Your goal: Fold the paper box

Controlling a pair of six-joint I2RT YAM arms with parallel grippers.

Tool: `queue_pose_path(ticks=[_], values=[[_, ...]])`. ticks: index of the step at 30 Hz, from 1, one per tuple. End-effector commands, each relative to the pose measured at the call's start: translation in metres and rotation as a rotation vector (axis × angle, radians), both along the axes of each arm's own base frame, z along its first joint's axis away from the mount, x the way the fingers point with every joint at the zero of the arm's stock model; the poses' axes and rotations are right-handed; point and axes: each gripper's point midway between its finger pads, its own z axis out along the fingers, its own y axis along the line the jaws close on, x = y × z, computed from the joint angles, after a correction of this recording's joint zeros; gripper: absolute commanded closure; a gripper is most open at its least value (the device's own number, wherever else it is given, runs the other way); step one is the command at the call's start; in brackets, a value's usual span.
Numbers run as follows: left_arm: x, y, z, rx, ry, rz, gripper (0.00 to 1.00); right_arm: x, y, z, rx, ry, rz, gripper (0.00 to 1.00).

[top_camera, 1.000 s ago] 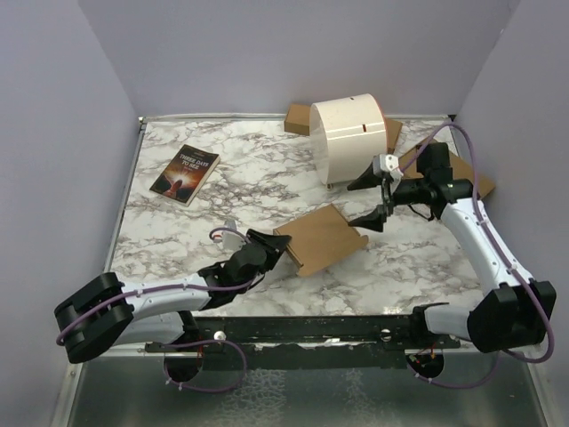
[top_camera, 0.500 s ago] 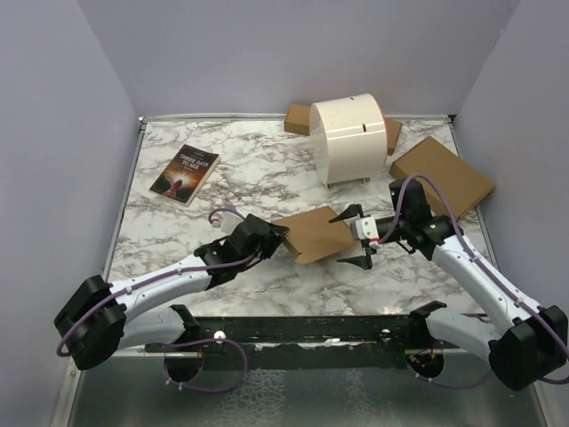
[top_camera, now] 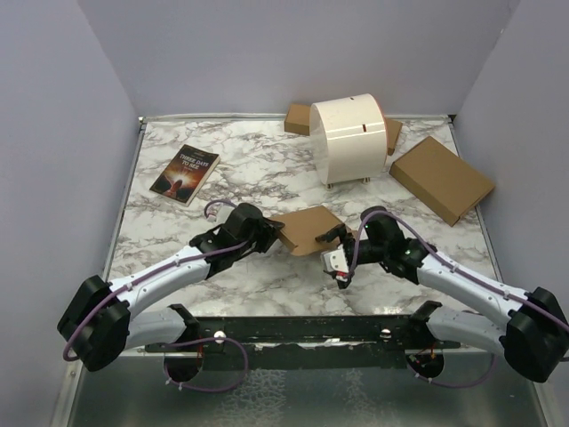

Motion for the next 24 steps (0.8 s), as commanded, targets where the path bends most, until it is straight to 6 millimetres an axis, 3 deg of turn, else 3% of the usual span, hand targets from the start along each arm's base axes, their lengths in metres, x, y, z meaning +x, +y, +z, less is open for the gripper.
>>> queue_pose_path(ticks=[1, 7, 11, 24], values=[[0.003, -0.004, 0.015, -0.049, 0.008, -0.009, 0.72, 0.038, 0.006, 0.010, 0.021, -0.188, -0.160, 0.16], [0.002, -0.007, 0.015, -0.088, 0.016, -0.013, 0.71, 0.056, 0.009, 0.017, 0.047, -0.285, -0.262, 0.26], [0.003, -0.009, 0.015, -0.100, 0.018, -0.020, 0.71, 0.059, 0.012, 0.013, 0.046, -0.315, -0.276, 0.32], [0.000, -0.002, 0.017, -0.122, 0.011, -0.002, 0.65, 0.061, 0.015, 0.020, 0.074, -0.324, -0.304, 0.64]])
